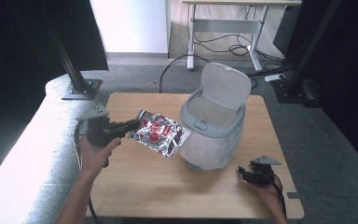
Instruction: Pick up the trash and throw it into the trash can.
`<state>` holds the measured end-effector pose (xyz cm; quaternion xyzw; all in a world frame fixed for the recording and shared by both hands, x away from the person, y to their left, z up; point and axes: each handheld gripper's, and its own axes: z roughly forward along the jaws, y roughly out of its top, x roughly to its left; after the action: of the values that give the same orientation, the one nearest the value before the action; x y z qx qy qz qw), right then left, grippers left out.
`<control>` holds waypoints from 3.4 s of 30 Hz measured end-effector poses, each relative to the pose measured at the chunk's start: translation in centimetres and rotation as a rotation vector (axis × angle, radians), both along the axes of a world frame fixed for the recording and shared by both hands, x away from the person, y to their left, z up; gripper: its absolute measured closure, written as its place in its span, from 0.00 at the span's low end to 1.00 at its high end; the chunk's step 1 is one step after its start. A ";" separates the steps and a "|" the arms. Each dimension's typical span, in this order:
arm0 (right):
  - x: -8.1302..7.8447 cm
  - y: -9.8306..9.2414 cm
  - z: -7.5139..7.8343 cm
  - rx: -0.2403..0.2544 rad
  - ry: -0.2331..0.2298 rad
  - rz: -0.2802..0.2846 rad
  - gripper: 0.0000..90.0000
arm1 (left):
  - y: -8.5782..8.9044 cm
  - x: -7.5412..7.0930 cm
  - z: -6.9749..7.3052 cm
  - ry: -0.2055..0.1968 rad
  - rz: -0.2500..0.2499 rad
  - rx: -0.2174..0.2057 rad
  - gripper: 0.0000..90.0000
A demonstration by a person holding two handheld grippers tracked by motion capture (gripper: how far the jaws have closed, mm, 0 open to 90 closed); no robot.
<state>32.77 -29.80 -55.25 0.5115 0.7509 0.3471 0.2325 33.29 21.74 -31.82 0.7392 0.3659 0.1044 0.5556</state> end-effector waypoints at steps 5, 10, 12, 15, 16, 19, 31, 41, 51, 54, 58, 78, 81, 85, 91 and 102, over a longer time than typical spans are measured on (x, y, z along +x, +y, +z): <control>0.0 0.0 0.0 0.000 0.000 0.000 0.42 | -0.2 0.2 0.3 -0.002 -0.004 0.004 1.00; 0.0 0.0 0.0 0.000 0.000 0.000 0.42 | -0.3 0.4 0.5 -0.007 -0.008 -0.009 1.00; 0.0 0.0 0.0 0.000 0.000 0.000 0.42 | -0.4 0.5 0.5 -0.007 -0.008 -0.012 1.00; 0.0 0.0 0.0 0.000 0.000 0.000 0.42 | -0.7 0.8 0.6 -0.002 -0.015 -0.020 1.00; 0.0 0.0 0.0 0.000 0.000 0.000 0.42 | -0.7 0.8 0.6 -0.002 -0.015 -0.020 1.00; 0.0 0.0 0.0 0.000 0.000 0.000 0.42 | -0.8 1.0 0.8 -0.005 -0.021 -0.025 1.00; 0.0 0.0 0.0 -0.001 0.001 0.001 0.42 | -1.2 2.0 1.6 0.003 -0.030 -0.026 1.00; 0.0 0.0 0.0 0.000 0.001 0.001 0.42 | -2.5 3.1 2.2 0.015 -0.053 -0.034 1.00; 0.0 0.0 0.0 0.000 0.002 0.000 0.42 | -4.2 3.9 3.1 -0.004 -0.061 -0.029 1.00; 0.0 0.0 0.0 0.000 0.002 -0.002 0.42 | -4.5 4.1 3.4 -0.008 -0.061 -0.022 1.00; 0.0 0.0 0.0 0.000 0.002 -0.001 0.42 | -4.9 4.4 3.8 -0.010 -0.064 -0.014 1.00; 0.0 0.0 0.0 0.000 0.002 -0.001 0.42 | -6.0 5.7 4.7 -0.017 -0.080 -0.031 1.00; 0.0 0.0 0.0 0.000 0.002 -0.001 0.42 | -6.1 5.8 4.8 -0.013 -0.081 -0.040 1.00; 0.0 0.0 0.0 0.000 0.002 -0.001 0.42 | -6.3 6.1 4.9 -0.011 -0.081 -0.041 1.00; 0.0 0.0 0.0 0.000 0.002 -0.002 0.42 | -7.0 6.3 5.5 -0.025 -0.083 -0.032 1.00; 0.0 0.0 0.0 0.001 0.002 -0.001 0.42 | -8.6 7.4 6.3 -0.028 -0.088 -0.031 1.00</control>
<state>32.80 -29.82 -55.23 0.5123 0.7508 0.3466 0.2317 40.68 13.15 -25.52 0.7443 0.3267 0.0846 0.5763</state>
